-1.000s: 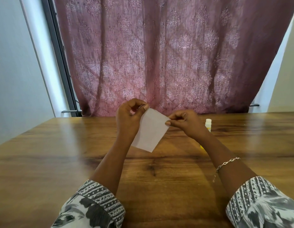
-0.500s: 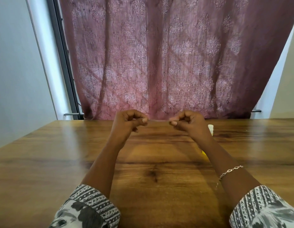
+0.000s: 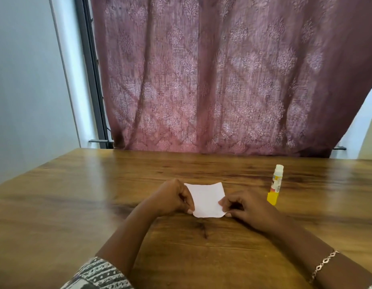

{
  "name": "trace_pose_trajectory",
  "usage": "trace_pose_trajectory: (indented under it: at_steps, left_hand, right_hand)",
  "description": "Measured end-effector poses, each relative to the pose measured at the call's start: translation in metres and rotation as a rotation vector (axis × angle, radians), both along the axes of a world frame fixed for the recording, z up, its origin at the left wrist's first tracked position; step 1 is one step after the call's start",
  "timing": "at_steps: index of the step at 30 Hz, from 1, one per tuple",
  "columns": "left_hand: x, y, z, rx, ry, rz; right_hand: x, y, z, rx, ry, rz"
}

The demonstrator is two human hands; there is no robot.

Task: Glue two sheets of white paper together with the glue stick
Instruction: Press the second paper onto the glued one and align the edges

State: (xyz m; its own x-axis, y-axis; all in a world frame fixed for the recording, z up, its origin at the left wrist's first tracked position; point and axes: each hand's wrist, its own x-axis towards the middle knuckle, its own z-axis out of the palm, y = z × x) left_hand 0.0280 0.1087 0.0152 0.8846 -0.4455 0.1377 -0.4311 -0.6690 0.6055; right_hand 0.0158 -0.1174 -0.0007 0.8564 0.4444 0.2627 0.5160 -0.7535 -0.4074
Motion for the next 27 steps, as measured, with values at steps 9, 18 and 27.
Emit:
trace_pose_trajectory:
  at_steps: [9, 18, 27]
  left_hand:
    - [0.009, -0.023, -0.011, 0.270, -0.147, 0.079]
    - [0.014, -0.030, -0.020, 0.545, -0.019, -0.026]
    - [0.016, -0.037, -0.019, 0.423, -0.048, -0.023]
  right_hand:
    - [-0.007, 0.000, 0.003, -0.037, 0.101, -0.029]
    - [-0.007, -0.021, 0.018, 0.076, -0.117, 0.055]
    - [0.009, -0.119, 0.025, 0.727, -0.326, -0.383]
